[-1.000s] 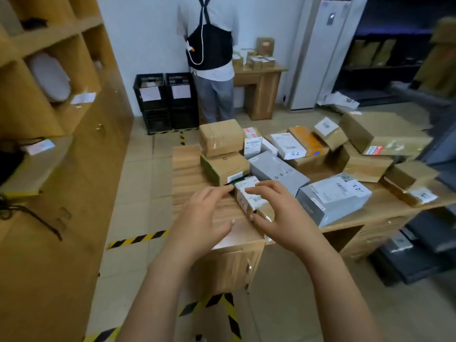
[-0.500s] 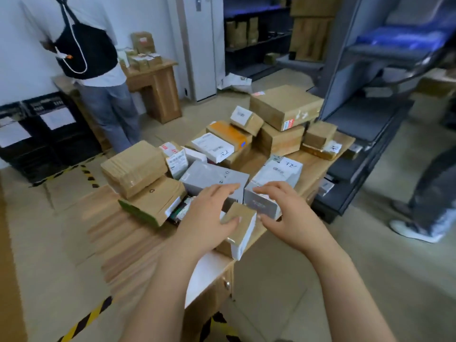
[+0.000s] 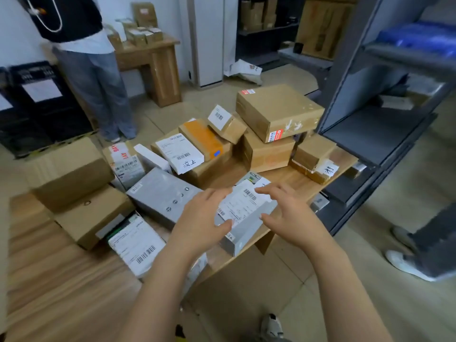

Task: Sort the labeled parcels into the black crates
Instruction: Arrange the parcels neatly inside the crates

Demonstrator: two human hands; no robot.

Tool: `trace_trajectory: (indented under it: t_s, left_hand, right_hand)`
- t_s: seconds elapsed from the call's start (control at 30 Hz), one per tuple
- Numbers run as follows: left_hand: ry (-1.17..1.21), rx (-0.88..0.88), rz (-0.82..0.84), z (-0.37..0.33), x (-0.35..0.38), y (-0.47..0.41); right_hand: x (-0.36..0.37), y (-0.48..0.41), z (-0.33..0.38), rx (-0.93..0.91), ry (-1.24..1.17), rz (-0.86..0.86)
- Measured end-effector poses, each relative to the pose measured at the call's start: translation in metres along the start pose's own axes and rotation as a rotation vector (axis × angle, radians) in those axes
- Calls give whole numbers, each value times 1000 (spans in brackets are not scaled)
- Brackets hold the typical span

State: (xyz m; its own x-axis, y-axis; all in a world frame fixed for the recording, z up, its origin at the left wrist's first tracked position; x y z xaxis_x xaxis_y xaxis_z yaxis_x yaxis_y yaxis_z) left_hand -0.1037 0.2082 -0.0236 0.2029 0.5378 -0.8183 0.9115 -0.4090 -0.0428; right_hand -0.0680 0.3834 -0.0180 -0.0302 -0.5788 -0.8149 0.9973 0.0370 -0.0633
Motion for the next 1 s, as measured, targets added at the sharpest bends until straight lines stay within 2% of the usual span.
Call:
trace_trajectory:
  t_s: [0.3,0.7,0.83,1.0]
  left_hand:
    - [0,-224,-72,-14,35,-55]
    - [9,-370,-125,15,28,-94]
    - [20,-472,-140,21,38,-90]
    - [24,-624,-225,12,57,-87]
  right_hand:
    - [-18,-75,-66,-107,-5,192]
    - [13,-148,-78,-223,-53,316]
    - [27,-165,-81,-261,-46,406]
    - [56,-194,-88,-392,55,557]
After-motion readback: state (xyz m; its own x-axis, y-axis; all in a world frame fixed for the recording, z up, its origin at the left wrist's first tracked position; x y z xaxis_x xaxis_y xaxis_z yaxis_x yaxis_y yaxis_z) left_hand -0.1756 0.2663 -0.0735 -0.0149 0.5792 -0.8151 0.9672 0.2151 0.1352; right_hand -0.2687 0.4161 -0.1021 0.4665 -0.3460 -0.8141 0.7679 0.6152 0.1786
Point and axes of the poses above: each hand's wrist, its own y-axis away from the middle knuckle, its own x-axis out of the palm, z = x × y, the point moved 8 cm from there along -y, towards the middle knuckle, and after that the axes turned 3 degrees about -x, right-handed, at the moved point
